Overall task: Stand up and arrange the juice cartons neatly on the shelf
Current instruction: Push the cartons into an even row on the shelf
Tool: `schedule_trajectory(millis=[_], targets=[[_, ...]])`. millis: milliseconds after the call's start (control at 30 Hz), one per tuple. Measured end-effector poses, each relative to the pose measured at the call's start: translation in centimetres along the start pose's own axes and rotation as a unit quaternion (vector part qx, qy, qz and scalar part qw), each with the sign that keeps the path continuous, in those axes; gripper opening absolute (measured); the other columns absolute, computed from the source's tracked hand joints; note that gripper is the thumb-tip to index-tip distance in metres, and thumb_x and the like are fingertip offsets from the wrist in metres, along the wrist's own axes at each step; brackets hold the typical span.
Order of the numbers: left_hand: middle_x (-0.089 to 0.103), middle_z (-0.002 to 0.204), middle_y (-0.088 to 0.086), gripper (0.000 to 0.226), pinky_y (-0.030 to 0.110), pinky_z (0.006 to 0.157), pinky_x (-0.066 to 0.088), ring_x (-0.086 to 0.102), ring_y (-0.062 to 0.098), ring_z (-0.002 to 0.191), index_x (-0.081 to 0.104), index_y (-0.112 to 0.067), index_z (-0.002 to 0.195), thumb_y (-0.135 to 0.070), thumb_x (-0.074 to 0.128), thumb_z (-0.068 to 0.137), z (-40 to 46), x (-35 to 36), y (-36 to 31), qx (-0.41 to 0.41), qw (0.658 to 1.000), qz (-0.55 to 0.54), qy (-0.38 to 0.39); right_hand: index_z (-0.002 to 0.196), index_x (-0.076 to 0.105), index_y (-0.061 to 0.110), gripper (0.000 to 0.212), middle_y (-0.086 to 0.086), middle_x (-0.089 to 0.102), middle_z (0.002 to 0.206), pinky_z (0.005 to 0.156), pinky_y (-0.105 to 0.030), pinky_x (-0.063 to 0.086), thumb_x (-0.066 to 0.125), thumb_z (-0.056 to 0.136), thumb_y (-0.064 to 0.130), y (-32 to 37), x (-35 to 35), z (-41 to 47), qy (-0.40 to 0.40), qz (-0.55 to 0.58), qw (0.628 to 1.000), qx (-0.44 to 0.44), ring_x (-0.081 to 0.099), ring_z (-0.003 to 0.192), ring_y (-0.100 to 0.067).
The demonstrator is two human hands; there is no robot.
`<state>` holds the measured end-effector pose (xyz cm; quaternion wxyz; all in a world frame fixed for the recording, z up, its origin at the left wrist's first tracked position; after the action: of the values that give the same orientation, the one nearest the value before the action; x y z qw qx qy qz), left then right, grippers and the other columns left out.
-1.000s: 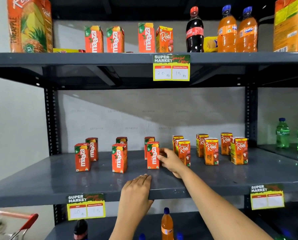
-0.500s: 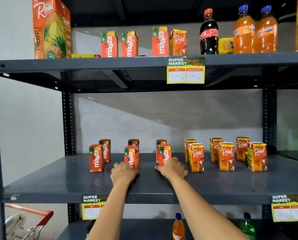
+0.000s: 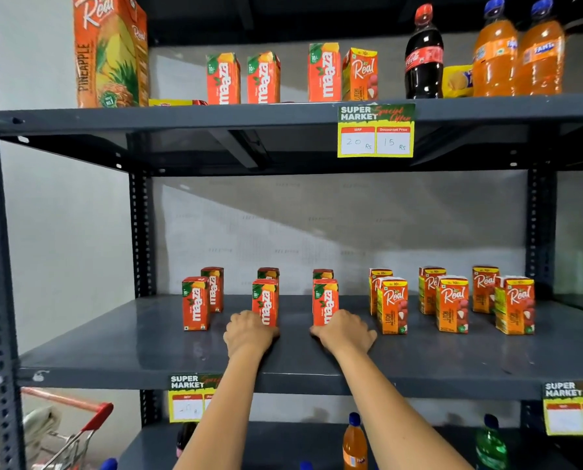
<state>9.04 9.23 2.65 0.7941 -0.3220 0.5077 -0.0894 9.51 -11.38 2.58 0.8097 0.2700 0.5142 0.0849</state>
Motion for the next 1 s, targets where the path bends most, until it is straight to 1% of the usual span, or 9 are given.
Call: schedule_trajectory(millis=[200,333,467,600,833,1000], targets=[[0.052,0.122,0.014,0.074,0.037,0.092,0.044,0.051,0.029,0.112,0.049,-0.005,0.123,-0.052,0.073,0.070,-0.8,-0.1,0.7,-0.011,0.999,0.031,-0.019,0.119,0.057,0.017,0.063,-0.006,0.061,0.121,0.093,-0.039,0.035,0.065,0.073,0.059,0.2,0.4,-0.9,0.005,-0.020,1.000,-0.002,0.054,0.114,-0.027],[0.053,0.122,0.014,0.074,0.037,0.092,0.044,0.052,0.029,0.111,0.050,-0.004,0.123,-0.053,0.071,0.071,-0.4,-0.6,0.6,-0.004,0.999,0.035,-0.029,0.119,0.057,0.017,0.064,-0.006,0.061,0.121,0.092,-0.038,0.036,0.065,0.072,0.060,0.9,0.5,-0.8,0.009,-0.023,1.000,-0.014,0.054,0.114,-0.027],[0.053,0.121,0.014,0.074,0.036,0.092,0.044,0.052,0.029,0.111,0.050,-0.004,0.123,-0.054,0.070,0.073,-0.4,-0.9,-0.2,0.002,0.998,0.044,-0.036,0.119,0.056,0.016,0.067,-0.006,0.061,0.122,0.091,-0.039,0.035,0.065,0.071,0.063,0.9,-0.1,-0.3,0.005,-0.020,1.000,-0.008,0.054,0.114,-0.027],[0.051,0.122,0.014,0.071,0.036,0.091,0.044,0.051,0.029,0.111,0.048,-0.003,0.124,-0.049,0.069,0.074,-0.7,-0.5,-0.6,0.001,0.998,0.052,-0.033,0.122,0.052,0.015,0.072,-0.007,0.059,0.124,0.093,-0.040,0.034,0.064,0.070,0.064,0.4,0.0,-0.1,0.013,-0.024,1.000,0.002,0.052,0.116,-0.027],[0.052,0.122,0.015,0.066,0.037,0.092,0.044,0.052,0.029,0.111,0.050,-0.004,0.123,-0.046,0.069,0.076,-0.8,-0.4,-0.8,0.007,0.999,0.038,-0.023,0.122,0.053,0.014,0.072,-0.007,0.060,0.124,0.093,-0.040,0.035,0.063,0.072,0.065,0.3,-0.1,-0.1,0.005,-0.037,0.999,-0.006,0.053,0.116,-0.027],[0.052,0.121,0.016,0.061,0.037,0.092,0.044,0.052,0.030,0.110,0.051,-0.002,0.122,-0.042,0.067,0.079,-1.1,-0.6,-0.7,0.006,0.999,0.030,-0.034,0.123,0.052,0.014,0.072,-0.007,0.059,0.125,0.094,-0.041,0.035,0.062,0.073,0.064,0.2,0.1,-0.2,0.007,-0.036,0.999,-0.009,0.053,0.116,-0.028]])
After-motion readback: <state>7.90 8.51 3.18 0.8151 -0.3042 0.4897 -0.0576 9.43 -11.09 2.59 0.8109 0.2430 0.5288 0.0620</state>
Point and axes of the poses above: each hand's wrist, its own z-axis towards the middle knuckle, its own x-axis out of the palm, y = z × x, the point moved 6 cm from there along z, towards the middle knuckle
